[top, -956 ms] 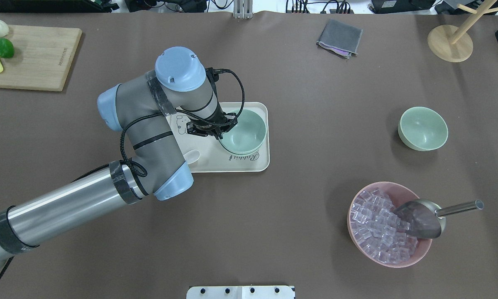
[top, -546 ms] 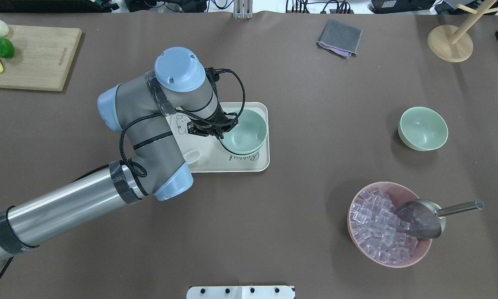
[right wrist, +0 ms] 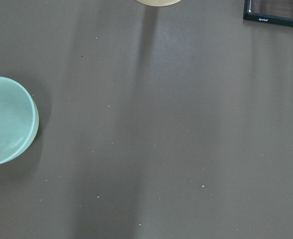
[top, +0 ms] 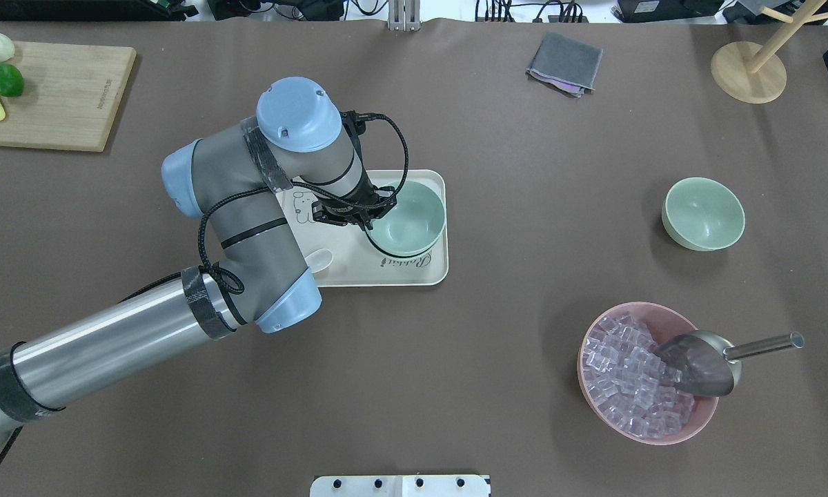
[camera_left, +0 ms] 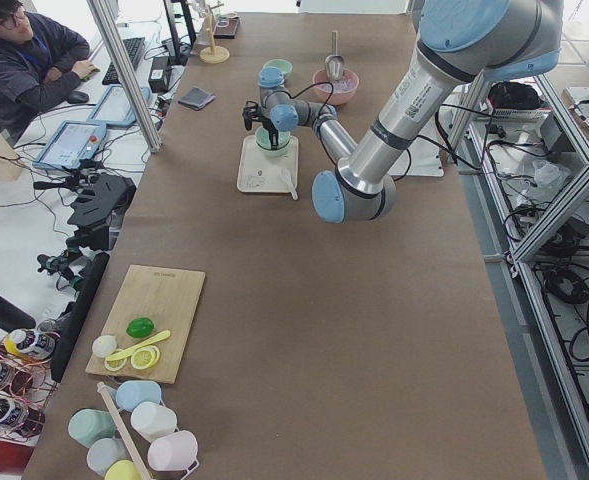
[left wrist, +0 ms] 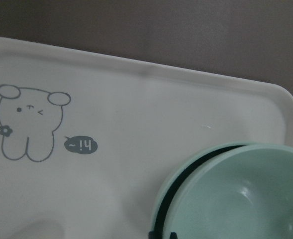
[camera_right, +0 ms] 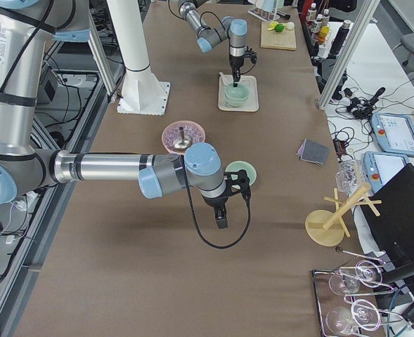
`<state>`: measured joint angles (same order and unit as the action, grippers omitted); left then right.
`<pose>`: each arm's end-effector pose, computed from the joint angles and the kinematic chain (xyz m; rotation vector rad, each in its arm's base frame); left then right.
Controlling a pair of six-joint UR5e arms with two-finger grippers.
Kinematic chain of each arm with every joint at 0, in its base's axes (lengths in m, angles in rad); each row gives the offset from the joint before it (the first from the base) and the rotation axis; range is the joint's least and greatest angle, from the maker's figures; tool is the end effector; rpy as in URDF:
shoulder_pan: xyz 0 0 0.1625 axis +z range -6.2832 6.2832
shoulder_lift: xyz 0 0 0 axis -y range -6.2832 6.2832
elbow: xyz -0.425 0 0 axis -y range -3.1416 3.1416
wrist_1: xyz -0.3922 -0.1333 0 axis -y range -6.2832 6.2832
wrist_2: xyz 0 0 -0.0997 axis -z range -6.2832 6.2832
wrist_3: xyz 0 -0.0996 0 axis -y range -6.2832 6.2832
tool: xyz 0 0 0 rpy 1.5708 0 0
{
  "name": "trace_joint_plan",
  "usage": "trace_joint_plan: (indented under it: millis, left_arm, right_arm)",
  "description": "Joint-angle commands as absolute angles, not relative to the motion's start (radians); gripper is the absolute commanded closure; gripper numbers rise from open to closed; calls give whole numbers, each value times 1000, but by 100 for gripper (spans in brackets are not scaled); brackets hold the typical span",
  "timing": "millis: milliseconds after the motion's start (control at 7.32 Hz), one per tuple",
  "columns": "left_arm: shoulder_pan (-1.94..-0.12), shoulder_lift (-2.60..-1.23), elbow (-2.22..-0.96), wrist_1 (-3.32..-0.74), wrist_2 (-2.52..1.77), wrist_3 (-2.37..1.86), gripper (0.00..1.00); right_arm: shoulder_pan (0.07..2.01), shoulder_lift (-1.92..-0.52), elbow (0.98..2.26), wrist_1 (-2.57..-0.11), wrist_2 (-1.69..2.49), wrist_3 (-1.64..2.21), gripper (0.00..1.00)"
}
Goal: Stack green bowls together
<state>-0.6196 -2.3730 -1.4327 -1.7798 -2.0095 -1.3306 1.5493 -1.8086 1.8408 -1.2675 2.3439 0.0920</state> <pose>0.5557 -0.5082 0.1977 -0.0151 0.9511 -0.1590 0.0549 -0.4108 0.5974 0.2745 -0.7821 -0.0632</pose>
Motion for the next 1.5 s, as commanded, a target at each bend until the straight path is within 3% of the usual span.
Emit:
trace_joint_plan:
  millis: [0, 273, 410, 546, 683, 1093, 1366]
  left_arm:
    - [-621, -2373, -1436, -1781, -2010, -1330, 65]
    - [-623, -2375, -1440, -1781, -2014, -1330, 54]
    - [-632, -2375, -1457, -1778, -2020, -1330, 42]
    - [-640, -2373, -1480, -1769, -2022, -1330, 28]
    - [-658, -2361, -1512, -1761, -2045, -1330, 3]
    - [-724, -2218, -1830, -1436, -2056, -1172, 2]
    - [-844, -2135, -1972, -1269, -2056, -920, 2]
  right_arm:
    - [1549, -1809, 1841, -1267, 2344, 92, 1]
    - [1549, -1809, 1841, -1267, 2344, 94, 1]
    - [1549, -1809, 1842, -1267, 2344, 92, 0]
    - [1549, -1809, 1844, -1267, 2345, 94, 0]
    - [1549, -1807, 1851, -1267, 2347, 100, 0]
    - [1536, -1786, 1904, -1259, 2341, 251, 1]
    - [1465, -1744, 1913, -1261, 2330, 386, 1]
